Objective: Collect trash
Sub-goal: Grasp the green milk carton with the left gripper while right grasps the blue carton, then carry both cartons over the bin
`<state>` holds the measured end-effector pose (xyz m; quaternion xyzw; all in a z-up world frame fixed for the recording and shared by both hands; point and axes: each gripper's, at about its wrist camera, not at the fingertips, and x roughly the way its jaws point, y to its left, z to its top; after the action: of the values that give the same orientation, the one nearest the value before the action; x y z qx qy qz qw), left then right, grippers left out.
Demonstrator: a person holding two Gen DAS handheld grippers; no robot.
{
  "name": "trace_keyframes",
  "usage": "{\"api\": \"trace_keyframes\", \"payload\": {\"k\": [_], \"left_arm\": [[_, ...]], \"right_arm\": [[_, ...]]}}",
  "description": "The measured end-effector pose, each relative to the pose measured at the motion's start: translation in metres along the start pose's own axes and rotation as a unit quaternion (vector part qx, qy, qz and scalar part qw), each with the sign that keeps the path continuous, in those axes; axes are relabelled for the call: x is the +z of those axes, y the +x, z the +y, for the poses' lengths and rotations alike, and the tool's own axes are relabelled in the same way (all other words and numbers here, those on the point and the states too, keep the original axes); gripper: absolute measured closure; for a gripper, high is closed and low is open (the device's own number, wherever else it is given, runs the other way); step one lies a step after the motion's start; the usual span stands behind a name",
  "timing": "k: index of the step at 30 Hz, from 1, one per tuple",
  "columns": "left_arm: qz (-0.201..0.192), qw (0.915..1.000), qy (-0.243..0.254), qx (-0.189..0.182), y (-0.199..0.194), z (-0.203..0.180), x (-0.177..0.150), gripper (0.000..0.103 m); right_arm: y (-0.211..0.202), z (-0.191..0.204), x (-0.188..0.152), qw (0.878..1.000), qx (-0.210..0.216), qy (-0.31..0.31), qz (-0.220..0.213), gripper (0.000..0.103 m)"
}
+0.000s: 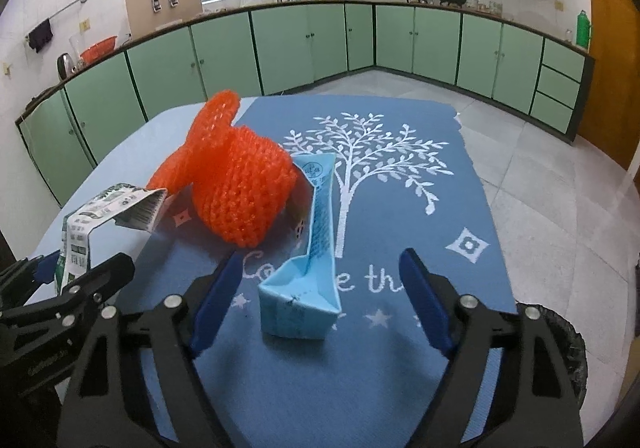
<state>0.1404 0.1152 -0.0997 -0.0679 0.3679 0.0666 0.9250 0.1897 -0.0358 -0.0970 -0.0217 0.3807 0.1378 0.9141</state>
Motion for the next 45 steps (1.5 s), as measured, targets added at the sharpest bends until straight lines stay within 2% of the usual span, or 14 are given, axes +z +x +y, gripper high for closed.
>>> {"api": "trace_keyframes", "payload": {"k": [2,3,7,18,24,25,28,34,36,39,40,45], "left_arm": [[-0.001,1.0000,0.001,0.001,0.001,-0.002,-0.001,0.032],[-0.002,1.0000,0.001,0.002,0.001,-0.003,-0.001,0.032],[-0.001,1.0000,0.001,0.001,0.001,-0.004,-0.005,0.032],[-0.011,0.9999,0.008,-0.007,-0.010,-0.006,-0.007,0.032],[-0.010,0.9997,0.015,-0.014,-0.014,-0.010,-0.013,0.032],[-0.009,0.9997,0.016,-0.015,-0.014,-0.010,-0.014,0.032],[-0.002,0.9997,0.016,-0.016,-0.012,-0.009,-0.017,0.032],[-0.002,0.9998,0.015,-0.014,-0.011,-0.009,-0.013,0.032],[-0.002,0.9998,0.015,-0.014,-0.010,-0.010,-0.011,0.032],[-0.003,0.9997,0.018,-0.015,-0.009,-0.013,-0.009,0.032],[-0.003,0.9997,0.018,-0.016,-0.008,-0.013,-0.009,0.032],[-0.008,0.9995,0.021,-0.020,-0.013,-0.014,-0.009,0.032]], "right_arm": [[0.002,0.000,0.001,1.000,0.001,0.001,0.004,0.041],[0.002,0.000,0.000,1.000,0.003,0.000,0.006,0.044],[0.004,0.001,0.000,1.000,0.015,-0.003,0.013,0.068],[-0.023,-0.004,-0.007,1.000,0.026,-0.009,0.002,0.069],[-0.039,-0.014,-0.020,0.999,0.028,-0.011,0.012,0.069],[-0.039,-0.014,-0.021,0.999,0.030,-0.012,0.015,0.068],[-0.038,-0.015,-0.018,0.999,0.030,-0.006,0.017,0.054],[-0.030,-0.017,-0.001,1.000,0.019,-0.009,0.016,0.054],[-0.024,-0.018,0.002,0.999,0.026,-0.007,0.024,0.061],[-0.019,-0.016,0.002,0.999,0.033,-0.013,0.036,0.080],[-0.018,-0.014,0.001,0.999,0.032,-0.020,0.040,0.091],[-0.025,-0.017,0.001,0.999,0.038,-0.012,0.036,0.096]]}}
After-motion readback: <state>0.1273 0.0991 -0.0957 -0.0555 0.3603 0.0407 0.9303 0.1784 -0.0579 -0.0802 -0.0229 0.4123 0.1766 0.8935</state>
